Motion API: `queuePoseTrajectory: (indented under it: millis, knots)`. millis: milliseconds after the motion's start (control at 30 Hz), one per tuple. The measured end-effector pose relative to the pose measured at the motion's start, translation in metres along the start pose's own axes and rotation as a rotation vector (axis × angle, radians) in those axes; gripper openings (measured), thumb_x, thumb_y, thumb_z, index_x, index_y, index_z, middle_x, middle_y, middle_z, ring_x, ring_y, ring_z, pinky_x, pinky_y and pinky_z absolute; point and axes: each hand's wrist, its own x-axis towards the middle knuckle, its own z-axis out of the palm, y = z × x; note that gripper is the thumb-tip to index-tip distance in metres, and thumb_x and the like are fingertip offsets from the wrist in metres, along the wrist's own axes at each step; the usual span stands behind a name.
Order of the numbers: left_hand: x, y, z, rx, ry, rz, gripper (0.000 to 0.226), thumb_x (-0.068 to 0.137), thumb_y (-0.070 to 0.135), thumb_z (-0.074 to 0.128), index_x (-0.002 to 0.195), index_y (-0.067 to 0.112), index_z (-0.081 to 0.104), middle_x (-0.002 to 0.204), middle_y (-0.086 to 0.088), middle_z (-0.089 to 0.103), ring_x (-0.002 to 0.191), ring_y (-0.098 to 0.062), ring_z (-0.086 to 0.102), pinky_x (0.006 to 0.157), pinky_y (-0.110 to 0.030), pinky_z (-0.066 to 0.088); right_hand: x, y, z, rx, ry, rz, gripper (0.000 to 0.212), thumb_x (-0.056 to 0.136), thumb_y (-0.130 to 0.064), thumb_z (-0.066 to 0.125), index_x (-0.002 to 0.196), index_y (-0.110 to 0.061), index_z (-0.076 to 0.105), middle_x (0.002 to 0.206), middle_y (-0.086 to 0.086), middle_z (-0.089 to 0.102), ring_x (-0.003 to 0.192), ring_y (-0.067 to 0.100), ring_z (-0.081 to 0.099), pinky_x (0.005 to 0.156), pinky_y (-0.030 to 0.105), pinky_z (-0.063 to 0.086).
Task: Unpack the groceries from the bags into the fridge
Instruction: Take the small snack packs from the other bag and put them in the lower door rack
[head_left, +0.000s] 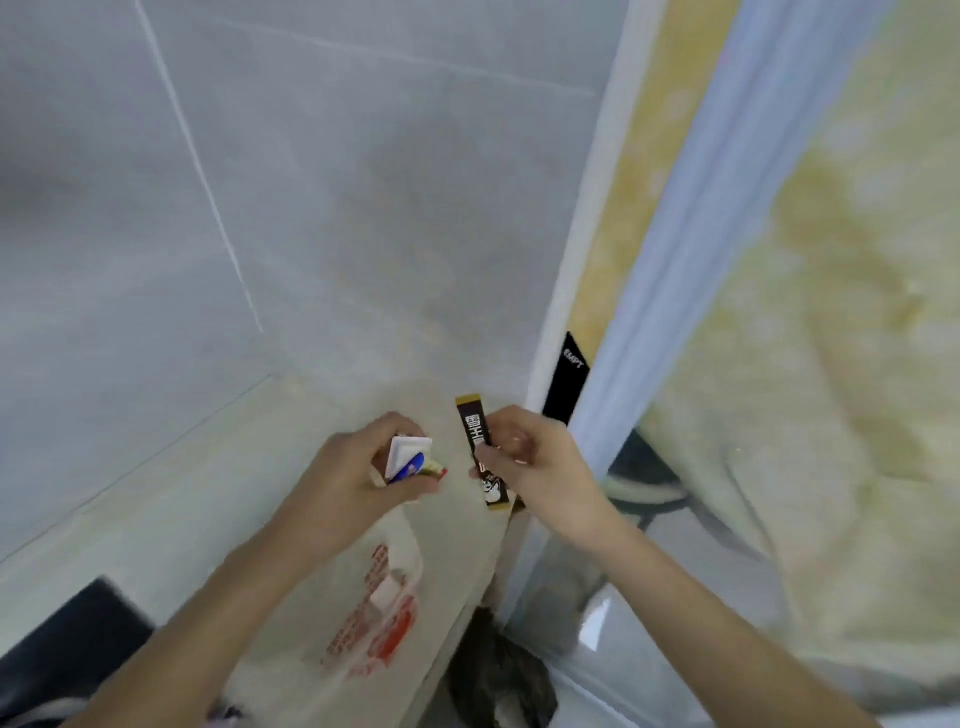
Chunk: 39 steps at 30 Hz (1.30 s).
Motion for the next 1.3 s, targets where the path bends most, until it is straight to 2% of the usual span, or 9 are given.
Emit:
queuePoseTrajectory:
  millis: [167,267,300,433,633,800,1000,1133,1300]
  knots:
    - [0.017,0.103,0.048,-0.111,-0.193,0.235,0.032,0.077,0.031,0.088,0.102,0.030,0.069,0.081,0.001,0.071,0.074,-0.018,0.064,0.062,-0.022,0.049,-0.098,-0.037,-0.082,0.066,0.351,-0.023,0.014,0.095,0.006,0.067,0.106,-0.002,0.068,0.067,-0.008,0.068,0.071,0.020,0.072,0.078,0.050,0.061]
    - [0.012,0.173,0.098,-0.190,-0.333,0.347,0.032,0.076,0.022,0.089,0.102,0.028,0.071,0.079,-0.005,0.069,0.073,-0.028,0.062,0.065,-0.031,0.052,-0.171,-0.052,-0.135,-0.003,0.567,-0.028,0.013,0.094,0.010,0.066,0.107,0.006,0.067,0.059,-0.015,0.064,0.059,0.004,0.066,0.059,0.023,0.054]
    - [0.009,0.197,0.118,-0.218,-0.386,0.379,0.034,0.075,0.023,0.090,0.102,0.027,0.071,0.078,-0.007,0.069,0.070,-0.028,0.060,0.068,-0.034,0.053,-0.198,-0.058,-0.152,-0.020,0.632,-0.025,0.013,0.094,0.008,0.066,0.105,0.002,0.068,0.060,-0.016,0.064,0.057,0.004,0.065,0.061,0.024,0.054]
    - [-0.017,0.296,0.206,-0.299,-0.577,0.519,0.035,0.073,0.027,0.092,0.100,0.031,0.071,0.075,-0.008,0.070,0.065,-0.018,0.061,0.064,-0.030,0.054,-0.309,-0.073,-0.217,-0.032,0.910,0.016,0.016,0.094,0.003,0.070,0.097,-0.013,0.070,0.071,-0.006,0.064,0.083,0.040,0.076,0.083,0.053,0.060]
    - [-0.102,0.437,0.351,-0.370,-0.881,0.804,0.048,0.073,0.020,0.090,0.112,0.030,0.064,0.088,0.001,0.071,0.079,-0.024,0.063,0.075,-0.039,0.055,-0.502,-0.088,-0.288,-0.200,1.371,0.109,0.014,0.094,0.005,0.067,0.099,-0.007,0.069,0.083,0.009,0.063,0.070,0.014,0.074,0.070,0.030,0.058]
    - [-0.207,0.523,0.452,-0.532,-1.114,0.927,0.043,0.073,0.024,0.091,0.102,0.028,0.060,0.086,0.002,0.072,0.064,-0.014,0.057,0.057,-0.025,0.049,-0.640,-0.091,-0.309,-0.315,1.710,0.259,0.015,0.090,-0.007,0.067,0.094,-0.021,0.071,0.080,0.002,0.072,0.080,0.026,0.077,0.081,0.050,0.062]
    - [-0.324,0.590,0.541,-0.552,-1.374,1.063,0.042,0.074,0.029,0.091,0.099,0.029,0.058,0.081,0.003,0.072,0.069,-0.007,0.059,0.062,-0.024,0.051,-0.760,-0.092,-0.309,-0.421,2.096,0.463,0.024,0.089,-0.003,0.067,0.092,-0.026,0.072,0.085,0.004,0.075,0.082,0.025,0.074,0.066,0.030,0.062]
    - [-0.380,0.617,0.593,-0.503,-1.470,1.152,0.045,0.070,0.031,0.094,0.096,0.028,0.058,0.080,0.004,0.072,0.064,-0.008,0.059,0.062,-0.026,0.048,-0.813,-0.080,-0.307,-0.489,2.233,0.737,0.019,0.086,-0.012,0.067,0.096,-0.028,0.073,0.083,-0.011,0.074,0.077,0.007,0.071,0.070,0.027,0.058]
    - [-0.431,0.634,0.655,-0.346,-1.474,1.302,0.050,0.068,0.036,0.092,0.101,0.024,0.057,0.089,0.000,0.068,0.079,-0.021,0.063,0.058,-0.030,0.042,-0.844,-0.046,-0.313,-0.502,2.222,1.006,0.013,0.081,-0.011,0.072,0.089,-0.022,0.072,0.077,-0.004,0.073,0.070,0.018,0.070,0.066,0.036,0.059]
